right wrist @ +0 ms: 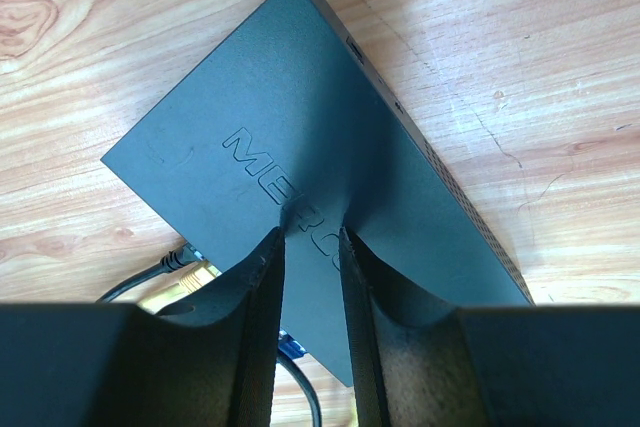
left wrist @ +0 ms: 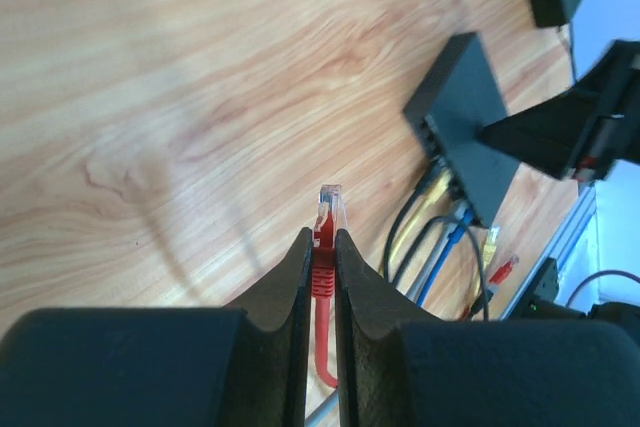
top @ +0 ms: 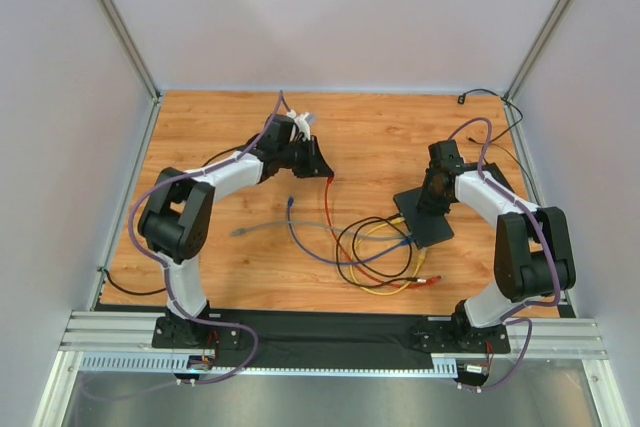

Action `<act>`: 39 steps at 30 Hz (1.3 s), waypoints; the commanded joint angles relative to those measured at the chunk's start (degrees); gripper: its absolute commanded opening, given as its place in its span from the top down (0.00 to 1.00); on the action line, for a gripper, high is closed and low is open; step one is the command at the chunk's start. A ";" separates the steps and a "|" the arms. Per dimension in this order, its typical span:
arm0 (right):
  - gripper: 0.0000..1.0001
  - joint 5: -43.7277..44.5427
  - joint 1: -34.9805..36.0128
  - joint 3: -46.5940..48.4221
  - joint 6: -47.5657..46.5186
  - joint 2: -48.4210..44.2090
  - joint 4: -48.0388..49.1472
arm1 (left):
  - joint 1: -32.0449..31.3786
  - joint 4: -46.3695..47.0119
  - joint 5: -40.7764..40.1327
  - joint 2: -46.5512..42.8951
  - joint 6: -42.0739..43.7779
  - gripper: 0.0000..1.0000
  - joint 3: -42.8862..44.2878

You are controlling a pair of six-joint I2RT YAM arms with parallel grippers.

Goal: Pull the plug from the switch port

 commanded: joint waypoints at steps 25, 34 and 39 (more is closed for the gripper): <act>0.69 4.03 -0.29 -2.07 -0.94 3.24 -1.73 | -11.87 -18.42 -13.76 -26.95 39.89 1.00 10.33; 0.69 3.85 -0.21 -1.98 -0.86 3.33 -1.82 | -20.22 -15.94 -29.85 -36.37 49.55 1.00 7.67; 0.69 3.94 -0.21 -2.25 -0.85 2.80 -1.73 | -29.26 -21.92 -40.30 -31.28 58.17 1.00 12.16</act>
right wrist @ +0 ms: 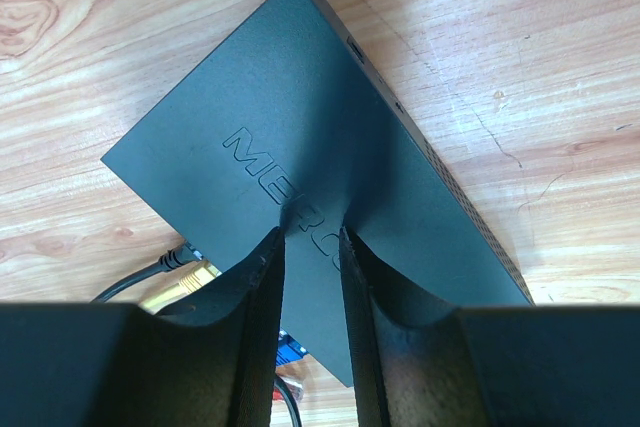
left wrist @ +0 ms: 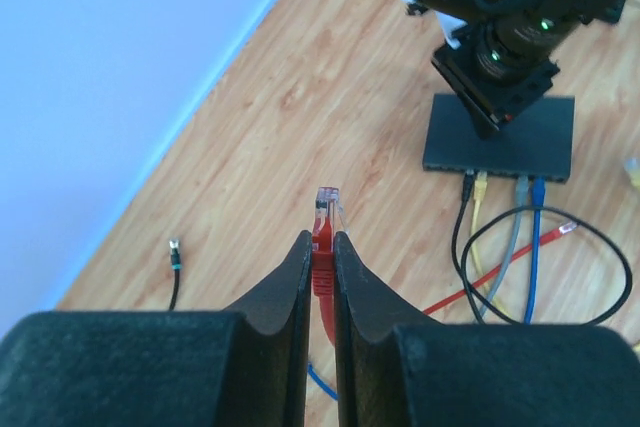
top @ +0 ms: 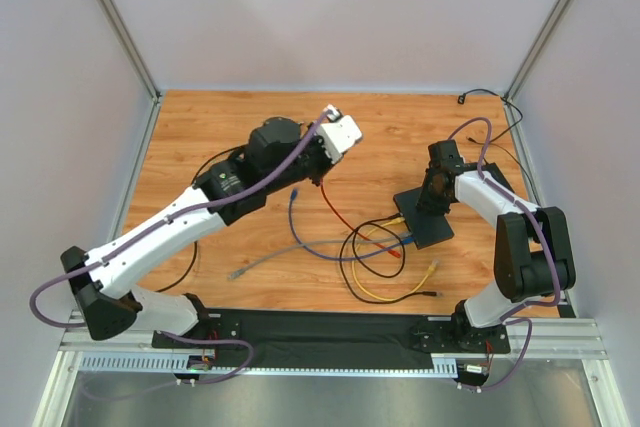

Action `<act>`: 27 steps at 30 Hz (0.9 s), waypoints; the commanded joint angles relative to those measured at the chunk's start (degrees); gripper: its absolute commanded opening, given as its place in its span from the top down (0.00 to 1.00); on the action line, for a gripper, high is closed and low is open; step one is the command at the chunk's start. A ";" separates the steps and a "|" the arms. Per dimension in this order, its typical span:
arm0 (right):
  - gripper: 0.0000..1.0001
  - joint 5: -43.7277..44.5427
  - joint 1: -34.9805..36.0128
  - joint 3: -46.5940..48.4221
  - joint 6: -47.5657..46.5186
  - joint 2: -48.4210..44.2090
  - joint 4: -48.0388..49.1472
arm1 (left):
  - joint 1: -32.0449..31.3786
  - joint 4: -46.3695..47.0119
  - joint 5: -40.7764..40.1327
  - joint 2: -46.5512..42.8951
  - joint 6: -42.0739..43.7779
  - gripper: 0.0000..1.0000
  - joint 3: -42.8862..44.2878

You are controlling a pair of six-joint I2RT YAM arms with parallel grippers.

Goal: Pull the plug from the switch port

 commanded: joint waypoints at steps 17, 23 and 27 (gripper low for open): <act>0.69 3.72 -0.29 -2.34 -0.92 2.62 -1.56 | -15.24 43.70 -47.88 -3.29 44.10 1.00 -19.79; 0.69 3.55 -0.38 -2.25 -1.01 2.88 -1.56 | -15.07 54.79 -51.21 -2.96 54.74 1.00 -22.10; 0.69 3.37 -0.29 -2.16 -1.01 2.97 -1.56 | -14.72 57.52 -51.47 -2.52 54.58 1.00 -21.67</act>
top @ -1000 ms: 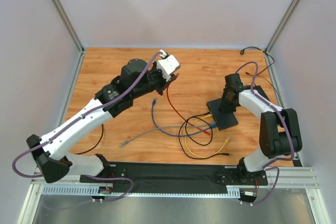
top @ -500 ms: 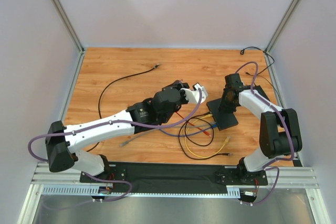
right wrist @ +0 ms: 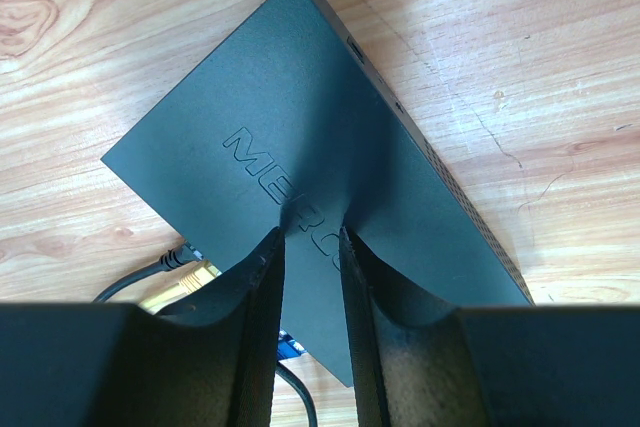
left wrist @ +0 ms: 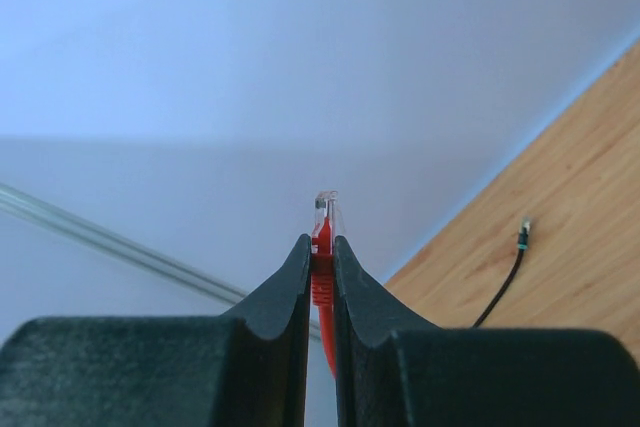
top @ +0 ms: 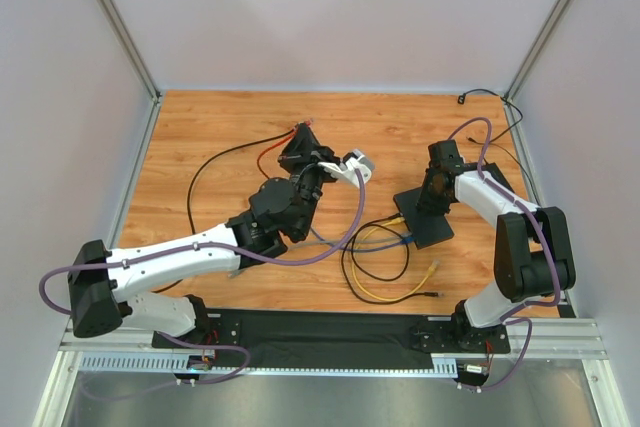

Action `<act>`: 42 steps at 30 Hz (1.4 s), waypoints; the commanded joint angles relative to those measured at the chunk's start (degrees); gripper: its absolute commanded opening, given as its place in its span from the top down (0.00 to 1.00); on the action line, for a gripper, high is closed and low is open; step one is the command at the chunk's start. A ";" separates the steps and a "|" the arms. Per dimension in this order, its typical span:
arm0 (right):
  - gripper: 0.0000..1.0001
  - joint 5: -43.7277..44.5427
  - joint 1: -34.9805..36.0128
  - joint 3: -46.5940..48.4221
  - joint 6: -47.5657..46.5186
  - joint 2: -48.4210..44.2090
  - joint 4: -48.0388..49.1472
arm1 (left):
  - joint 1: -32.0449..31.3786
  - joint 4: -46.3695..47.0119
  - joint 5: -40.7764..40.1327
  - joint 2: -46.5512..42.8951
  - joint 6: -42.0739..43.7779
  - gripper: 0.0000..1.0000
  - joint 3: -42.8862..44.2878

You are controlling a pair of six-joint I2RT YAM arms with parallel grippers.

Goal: Pull the plug from the switch port

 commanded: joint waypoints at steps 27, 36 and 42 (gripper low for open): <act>0.69 1.63 0.32 -1.90 -1.18 2.73 -1.21 | 42.97 -55.85 30.98 3.67 -77.42 1.00 26.56; 0.69 1.46 0.41 -1.72 -1.27 2.99 -1.03 | 64.77 -48.65 46.45 7.01 -97.74 1.00 14.53; 0.69 1.46 0.41 -1.90 -1.18 2.73 -1.12 | 70.84 -44.60 53.40 13.25 -104.44 1.00 9.86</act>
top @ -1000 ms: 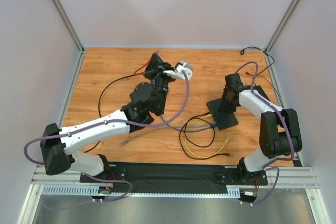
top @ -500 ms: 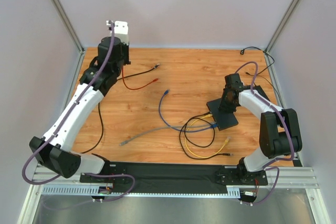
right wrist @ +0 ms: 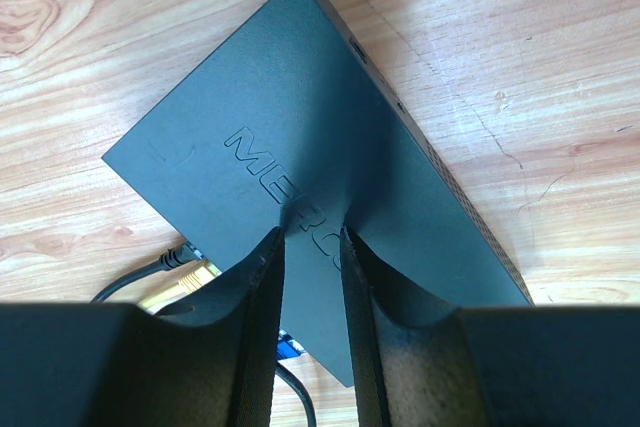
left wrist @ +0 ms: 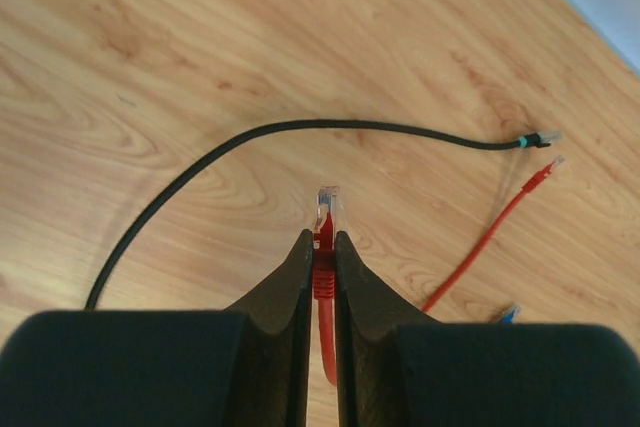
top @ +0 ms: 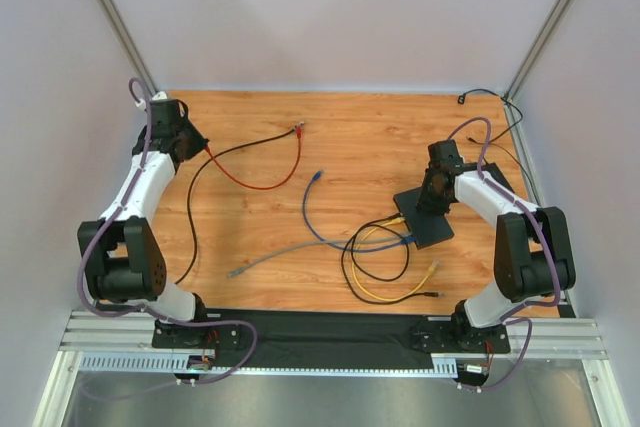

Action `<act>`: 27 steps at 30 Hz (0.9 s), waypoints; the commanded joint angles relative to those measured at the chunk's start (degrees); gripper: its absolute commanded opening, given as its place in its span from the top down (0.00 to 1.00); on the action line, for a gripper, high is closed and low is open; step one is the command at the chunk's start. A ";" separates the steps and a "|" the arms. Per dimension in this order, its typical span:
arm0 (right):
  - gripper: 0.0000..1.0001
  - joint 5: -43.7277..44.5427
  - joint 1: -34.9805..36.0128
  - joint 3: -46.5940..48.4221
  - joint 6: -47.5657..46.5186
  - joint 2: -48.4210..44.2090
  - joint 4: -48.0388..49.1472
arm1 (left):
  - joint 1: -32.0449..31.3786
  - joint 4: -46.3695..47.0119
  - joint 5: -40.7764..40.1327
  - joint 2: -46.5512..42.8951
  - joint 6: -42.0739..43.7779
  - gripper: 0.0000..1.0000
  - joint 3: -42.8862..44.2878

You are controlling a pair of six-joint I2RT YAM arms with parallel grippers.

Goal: Pull the plug from the switch port

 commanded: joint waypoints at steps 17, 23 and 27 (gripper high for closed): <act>0.69 1.61 0.50 -1.81 -1.01 3.32 -1.36 | 4.86 4.03 2.04 0.34 -2.35 0.29 -3.51; 0.69 1.44 0.50 -1.63 -1.01 3.24 -1.53 | 2.51 5.09 11.26 -5.28 -1.64 0.28 -4.48; 0.69 1.70 0.41 -1.72 -0.92 3.24 -1.53 | -5.75 9.03 18.81 -7.22 1.25 0.35 -5.53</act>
